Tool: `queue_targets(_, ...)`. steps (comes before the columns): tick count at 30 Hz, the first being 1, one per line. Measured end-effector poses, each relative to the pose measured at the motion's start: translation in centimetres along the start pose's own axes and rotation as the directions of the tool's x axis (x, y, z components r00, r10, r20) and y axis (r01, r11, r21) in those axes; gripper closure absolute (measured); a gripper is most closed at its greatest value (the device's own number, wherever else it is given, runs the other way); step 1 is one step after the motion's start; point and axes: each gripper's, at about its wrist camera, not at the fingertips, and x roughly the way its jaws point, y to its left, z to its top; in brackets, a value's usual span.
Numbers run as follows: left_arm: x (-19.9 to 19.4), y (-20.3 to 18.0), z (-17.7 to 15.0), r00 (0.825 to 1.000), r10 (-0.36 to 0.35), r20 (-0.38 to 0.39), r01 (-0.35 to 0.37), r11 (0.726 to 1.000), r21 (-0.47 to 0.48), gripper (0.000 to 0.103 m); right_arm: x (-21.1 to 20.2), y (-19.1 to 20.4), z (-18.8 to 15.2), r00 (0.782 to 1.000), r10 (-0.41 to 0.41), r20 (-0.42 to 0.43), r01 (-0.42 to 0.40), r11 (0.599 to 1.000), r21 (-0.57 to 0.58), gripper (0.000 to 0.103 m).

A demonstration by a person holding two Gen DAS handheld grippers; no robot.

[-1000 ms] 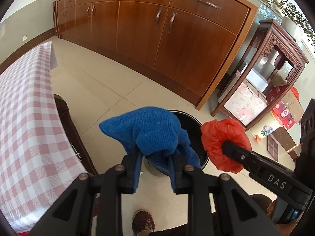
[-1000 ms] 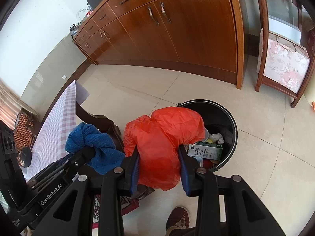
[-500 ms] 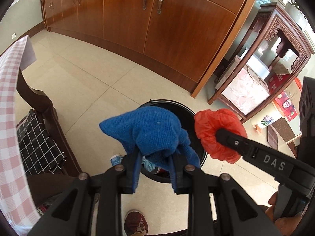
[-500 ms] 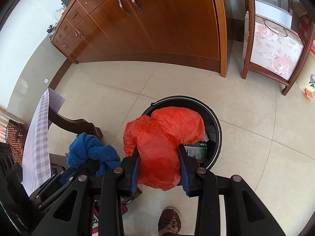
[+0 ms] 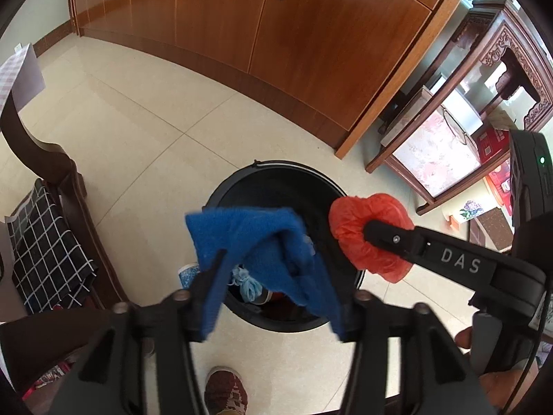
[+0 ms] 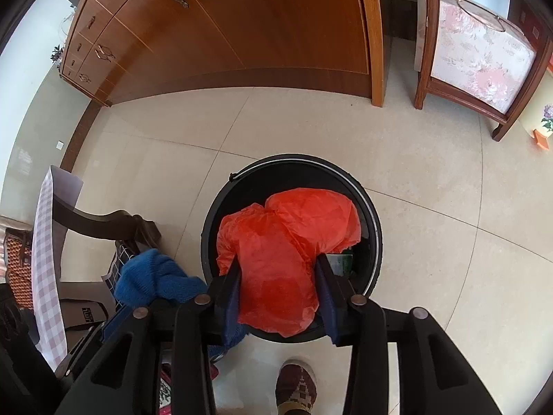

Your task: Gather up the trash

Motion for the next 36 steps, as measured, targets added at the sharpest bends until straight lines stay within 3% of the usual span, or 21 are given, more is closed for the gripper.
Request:
queue_targets(3, -0.3, 0.1, 0.1, 1.0, -0.002, 0.015, 0.002, 1.0, -0.007, 0.04, -0.1, -0.4, 0.1, 0.999, -0.024, 0.021, 0.024, 0.999, 0.022, 0.042)
queue_targets(12, -3.9, -0.2, -0.3, 0.992, 0.021, 0.125, -0.027, 0.999, 0.046, 0.04, -2.8, -0.1, -0.1, 0.994, -0.054, 0.092, 0.053, 0.999, 0.008, 0.039)
queue_targets(18, -9.0, 1.4, -1.1, 0.974, 0.052, 0.219, -0.055, 0.998, 0.008, 0.04, -5.2, 2.7, -1.1, 0.995, -0.014, 0.103, 0.024, 0.995, -0.098, 0.039)
queue_targets(21, -12.5, 3.2, -2.4, 0.958, 0.093, 0.272, -0.083, 0.995, -0.046, 0.04, -6.3, 5.7, -2.5, 0.995, 0.057, 0.083, -0.039, 0.979, -0.202, 0.039)
queue_targets(26, -18.4, 6.6, -5.9, 0.919, 0.204, 0.337, -0.169, 0.977, -0.131, 0.04, -9.2, 11.5, -7.0, 0.984, 0.166, 0.062, -0.129, 0.912, -0.39, 0.038)
queue_targets(31, -23.1, 9.5, -10.0, 0.88, 0.305, 0.363, -0.236, 0.946, -0.222, 0.04, -12.8, 16.2, -12.6, 0.97, 0.236, 0.065, -0.166, 0.831, -0.531, 0.033)
queue_targets(36, -27.1, 10.8, -14.0, 0.851, 0.362, 0.381, -0.273, 0.924, -0.269, 0.038, -16.2, 18.6, -18.4, 0.958, 0.276, 0.08, -0.174, 0.78, -0.601, 0.03)
